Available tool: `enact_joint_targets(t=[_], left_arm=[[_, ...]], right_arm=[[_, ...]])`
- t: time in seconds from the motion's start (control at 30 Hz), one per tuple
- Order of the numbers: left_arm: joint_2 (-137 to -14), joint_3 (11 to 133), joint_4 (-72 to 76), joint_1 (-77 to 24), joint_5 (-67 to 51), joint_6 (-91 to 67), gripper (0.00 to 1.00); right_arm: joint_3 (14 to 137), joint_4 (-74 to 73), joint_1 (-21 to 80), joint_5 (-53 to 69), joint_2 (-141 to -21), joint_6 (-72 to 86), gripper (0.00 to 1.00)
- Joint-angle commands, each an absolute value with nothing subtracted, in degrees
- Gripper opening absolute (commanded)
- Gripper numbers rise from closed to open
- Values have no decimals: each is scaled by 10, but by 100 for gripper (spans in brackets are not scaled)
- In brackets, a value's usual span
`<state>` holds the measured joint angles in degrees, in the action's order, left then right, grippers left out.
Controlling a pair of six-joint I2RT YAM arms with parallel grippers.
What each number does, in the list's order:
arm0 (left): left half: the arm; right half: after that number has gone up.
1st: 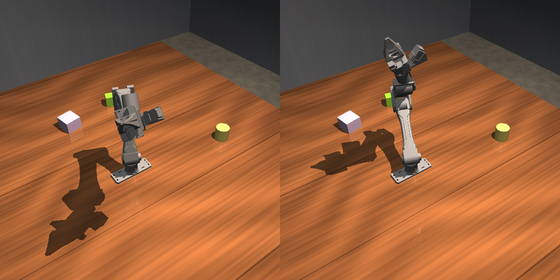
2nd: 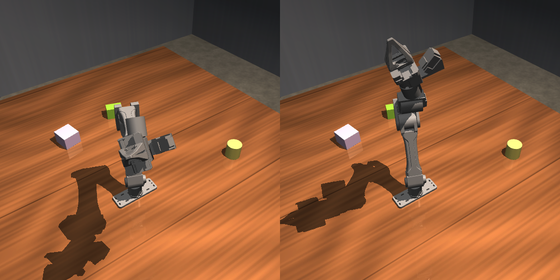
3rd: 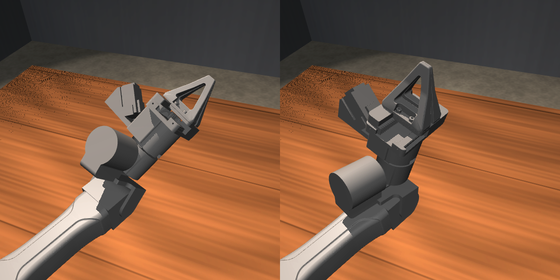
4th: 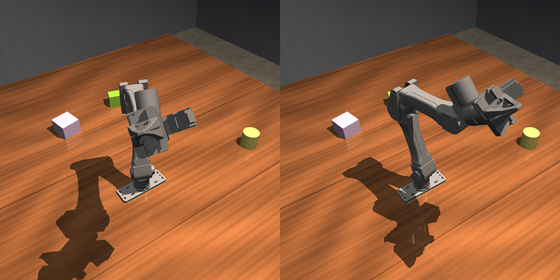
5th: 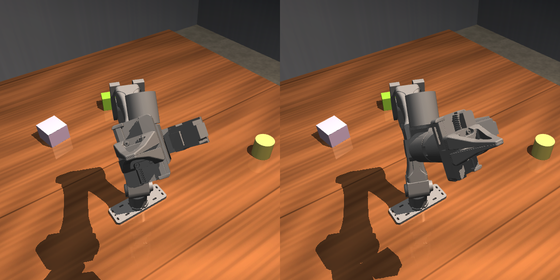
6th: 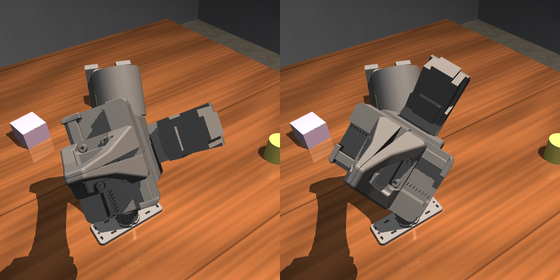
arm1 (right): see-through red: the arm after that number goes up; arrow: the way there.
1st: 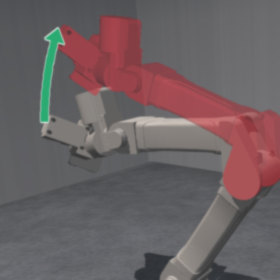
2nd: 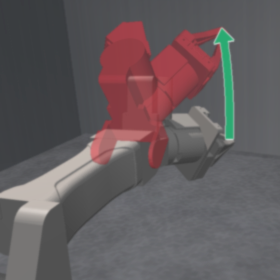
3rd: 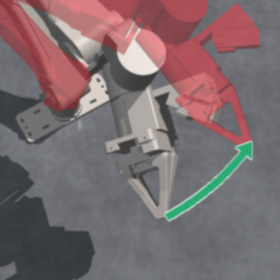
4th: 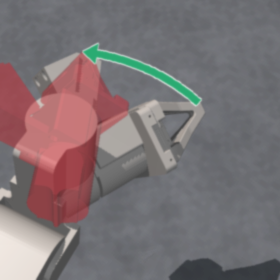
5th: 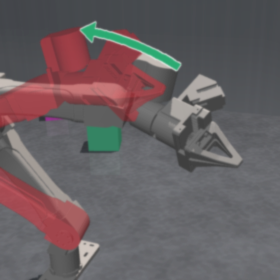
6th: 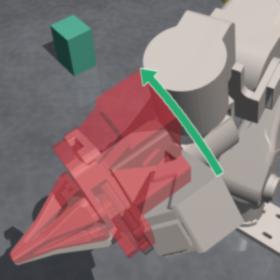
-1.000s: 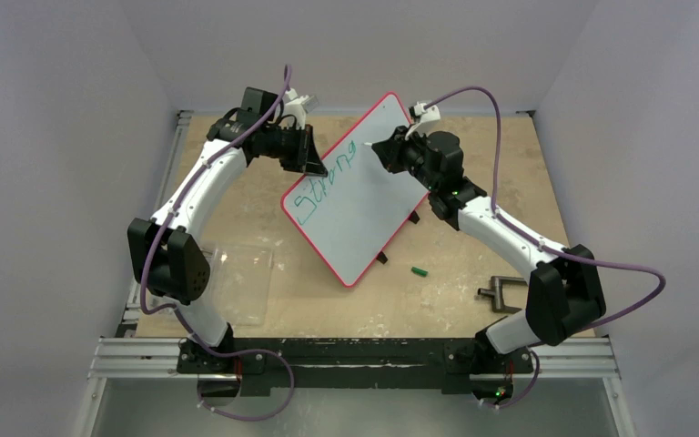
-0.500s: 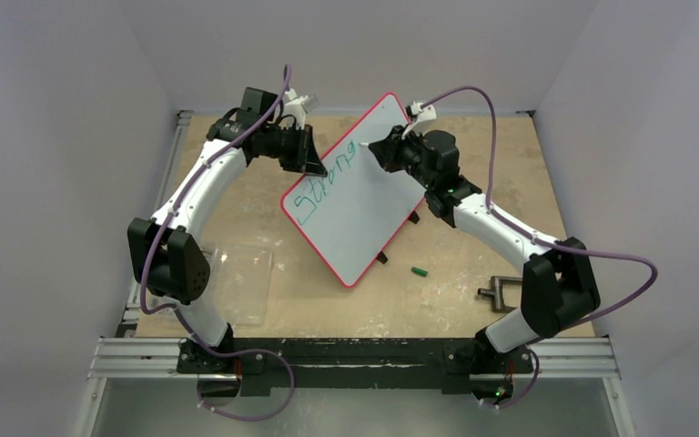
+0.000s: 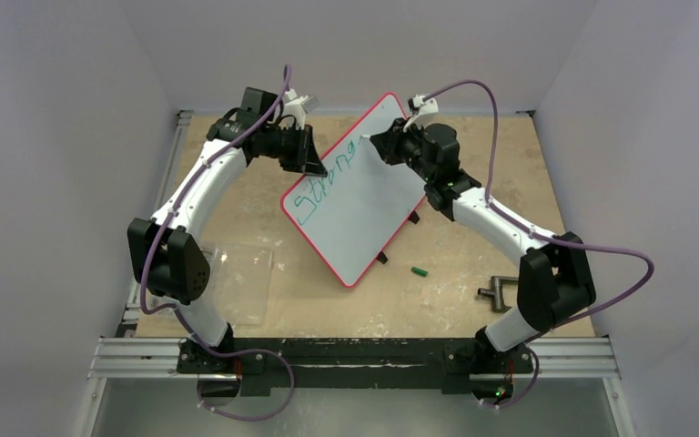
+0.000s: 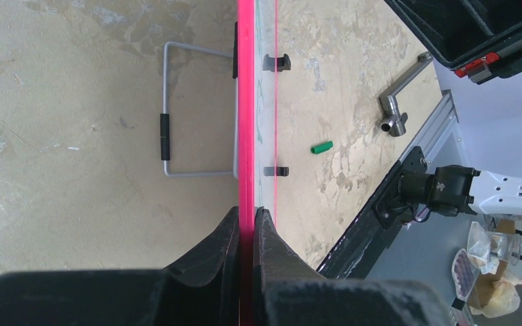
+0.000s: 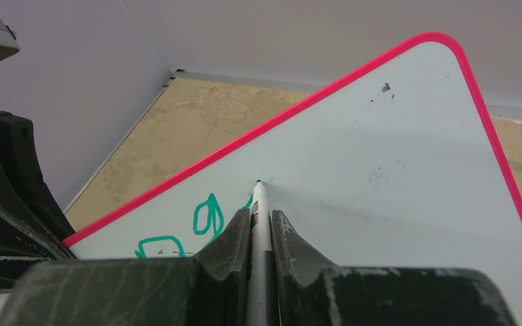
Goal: Write a sentence on the whiteboard
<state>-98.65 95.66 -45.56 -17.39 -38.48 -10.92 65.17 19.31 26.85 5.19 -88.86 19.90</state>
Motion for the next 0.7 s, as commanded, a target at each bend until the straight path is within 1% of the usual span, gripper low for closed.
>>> enact_joint_targets(t=[0.0,0.33,0.67], left_arm=[[-971,955,-459,-182,-381,-74,0],[-974,955,-458,-182,-380,-74,0],[-972,955,-459,-182,-380,-74,0]], right_arm=[[674,210,269,72,-890,185,0],[627,223,269,129,-881,193,0],[603,198,270,84,-871,202,0]])
